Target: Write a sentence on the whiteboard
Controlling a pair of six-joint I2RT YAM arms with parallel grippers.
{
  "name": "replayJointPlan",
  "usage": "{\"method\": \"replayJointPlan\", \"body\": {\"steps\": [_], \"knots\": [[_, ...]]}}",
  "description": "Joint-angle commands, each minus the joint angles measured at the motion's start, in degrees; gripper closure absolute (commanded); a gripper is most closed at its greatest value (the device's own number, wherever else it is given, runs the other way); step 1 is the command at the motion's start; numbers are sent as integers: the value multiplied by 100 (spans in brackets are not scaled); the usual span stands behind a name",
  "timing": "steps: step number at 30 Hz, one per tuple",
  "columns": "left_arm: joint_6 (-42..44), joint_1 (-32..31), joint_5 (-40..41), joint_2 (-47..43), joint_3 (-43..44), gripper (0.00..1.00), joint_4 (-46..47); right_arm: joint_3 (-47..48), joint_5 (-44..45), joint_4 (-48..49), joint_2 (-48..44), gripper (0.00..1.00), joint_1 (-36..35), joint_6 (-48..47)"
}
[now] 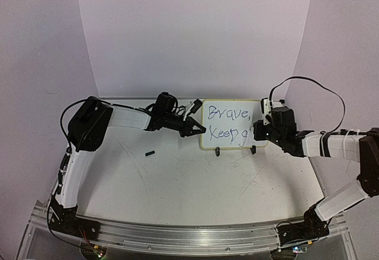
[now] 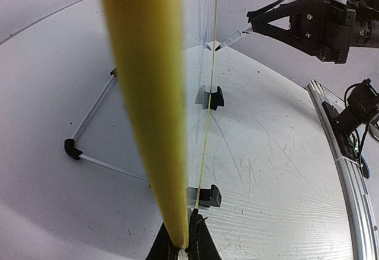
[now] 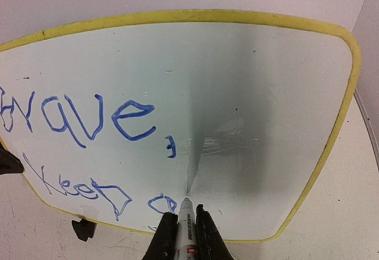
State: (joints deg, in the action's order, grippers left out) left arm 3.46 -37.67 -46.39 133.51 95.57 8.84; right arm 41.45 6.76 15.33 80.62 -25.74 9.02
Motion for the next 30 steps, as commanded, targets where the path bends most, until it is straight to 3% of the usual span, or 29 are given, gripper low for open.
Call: {"method": "replayJointPlan", "body": {"steps": [1, 12, 30], "knots": [[377, 73, 922, 307, 18, 100, -831, 23, -37, 49, 145, 100, 16, -53], [395, 76, 943, 280, -14, 100, -840, 65, 131, 304, 288, 100, 12, -85], [398, 78, 926, 296, -5, 100, -849, 71, 623, -99, 287, 100, 24, -45]]}}
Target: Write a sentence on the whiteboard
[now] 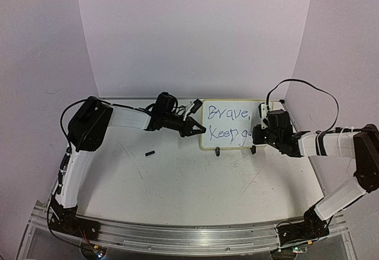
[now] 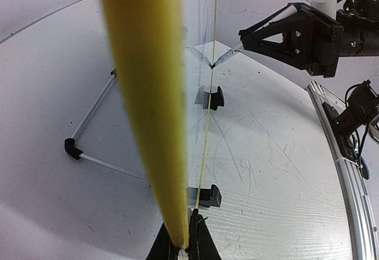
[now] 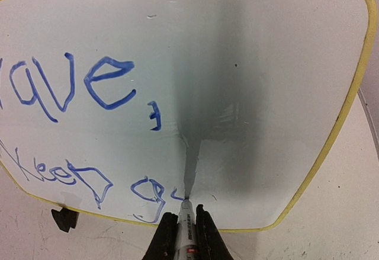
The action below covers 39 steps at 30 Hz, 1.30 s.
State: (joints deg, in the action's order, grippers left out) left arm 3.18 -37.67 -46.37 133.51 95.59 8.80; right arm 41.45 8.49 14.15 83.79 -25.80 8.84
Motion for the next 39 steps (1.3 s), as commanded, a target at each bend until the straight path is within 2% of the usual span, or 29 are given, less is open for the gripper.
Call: {"method": "replayJointPlan", "body": {"steps": [1, 14, 30, 39], "knots": [[429, 74, 920, 298, -3, 100, -845, 66, 489, 18, -36, 100, 31, -19], [425, 75, 927, 281, 1, 100, -845, 204, 390, 227, -291, 100, 30, -146], [424, 76, 919, 278, 19, 100, -845, 232, -161, 329, 28, 100, -35, 36], [423, 73, 924, 299, 23, 100, -845, -9, 71, 110, -791, 100, 113, 54]]}}
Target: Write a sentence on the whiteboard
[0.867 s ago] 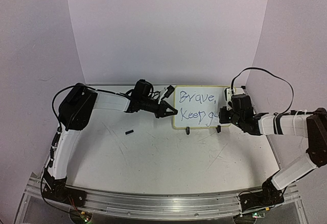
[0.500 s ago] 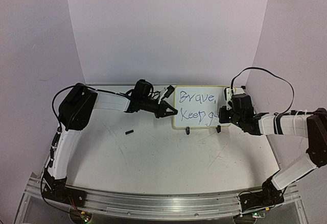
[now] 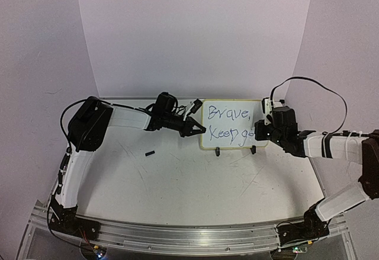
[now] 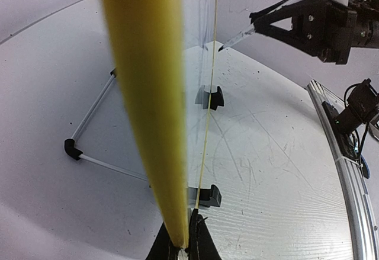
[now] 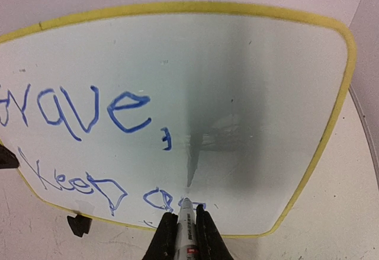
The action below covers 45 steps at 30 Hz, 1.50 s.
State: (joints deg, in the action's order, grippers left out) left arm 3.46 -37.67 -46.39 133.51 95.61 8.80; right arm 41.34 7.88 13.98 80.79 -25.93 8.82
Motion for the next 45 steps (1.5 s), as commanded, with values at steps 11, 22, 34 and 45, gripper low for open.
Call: {"method": "replayJointPlan", "body": {"steps": [11, 22, 34, 45], "knots": [[415, 76, 932, 297, 36, 100, -845, 107, 186, 162, -131, 100, 229, 15], [436, 76, 930, 290, 36, 100, -845, 135, 446, 175, 67, 100, 224, 23], [424, 76, 952, 281, 18, 100, -845, -121, 144, 70, -358, 100, 222, 42], [421, 78, 947, 287, 41, 100, -845, -40, 57, 10, -73, 100, 224, 123]]}}
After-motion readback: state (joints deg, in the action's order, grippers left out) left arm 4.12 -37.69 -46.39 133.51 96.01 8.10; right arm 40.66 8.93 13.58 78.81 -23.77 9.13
